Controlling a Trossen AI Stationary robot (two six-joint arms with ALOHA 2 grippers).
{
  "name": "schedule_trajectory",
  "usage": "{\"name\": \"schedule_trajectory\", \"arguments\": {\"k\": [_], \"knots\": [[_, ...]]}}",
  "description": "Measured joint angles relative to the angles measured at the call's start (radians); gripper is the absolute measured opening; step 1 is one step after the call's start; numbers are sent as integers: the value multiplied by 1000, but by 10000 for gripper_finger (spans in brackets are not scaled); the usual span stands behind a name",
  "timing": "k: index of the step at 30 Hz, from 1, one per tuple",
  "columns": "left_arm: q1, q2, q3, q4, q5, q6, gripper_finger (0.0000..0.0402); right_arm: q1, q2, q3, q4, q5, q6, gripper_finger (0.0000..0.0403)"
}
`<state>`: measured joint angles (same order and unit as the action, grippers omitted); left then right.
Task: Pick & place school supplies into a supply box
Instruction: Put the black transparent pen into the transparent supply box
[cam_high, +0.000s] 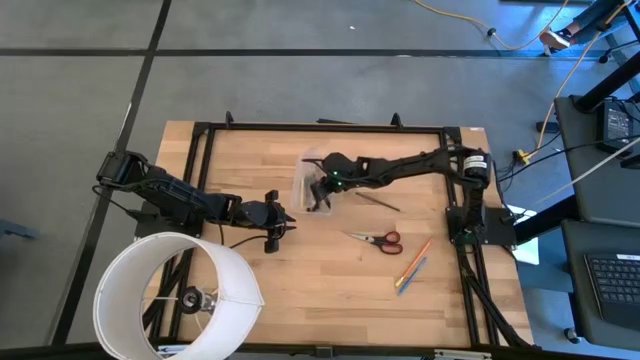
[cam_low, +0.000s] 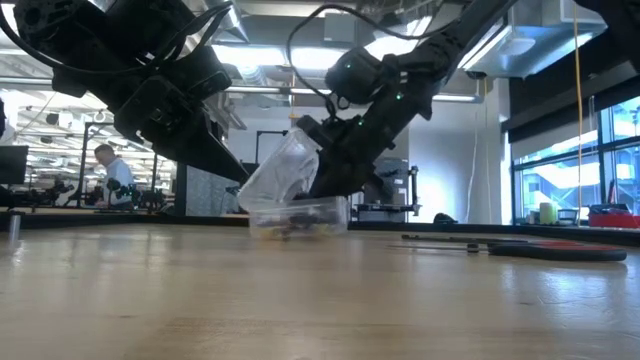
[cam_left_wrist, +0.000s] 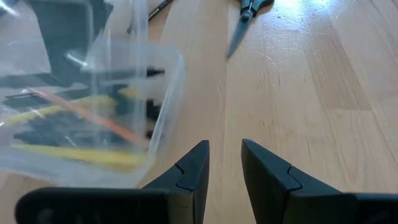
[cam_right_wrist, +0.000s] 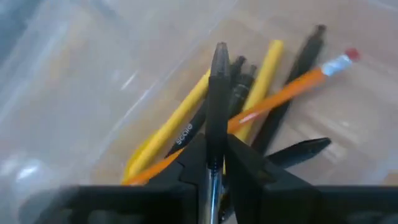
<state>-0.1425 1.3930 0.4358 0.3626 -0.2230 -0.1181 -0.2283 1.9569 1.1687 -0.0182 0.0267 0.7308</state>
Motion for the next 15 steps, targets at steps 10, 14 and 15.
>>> {"name": "schedule_trajectory", "arguments": {"k": [10, 14, 15], "knots": [[0, 0, 0, 0, 0, 0, 88, -1, 3, 0, -13, 6, -9, 72], [0, 0, 0, 0, 0, 0, 85, -1, 3, 0, -12, 6, -38, 73], [0, 0, 0, 0, 0, 0, 85, -1, 3, 0, -12, 6, -54, 73]]}}
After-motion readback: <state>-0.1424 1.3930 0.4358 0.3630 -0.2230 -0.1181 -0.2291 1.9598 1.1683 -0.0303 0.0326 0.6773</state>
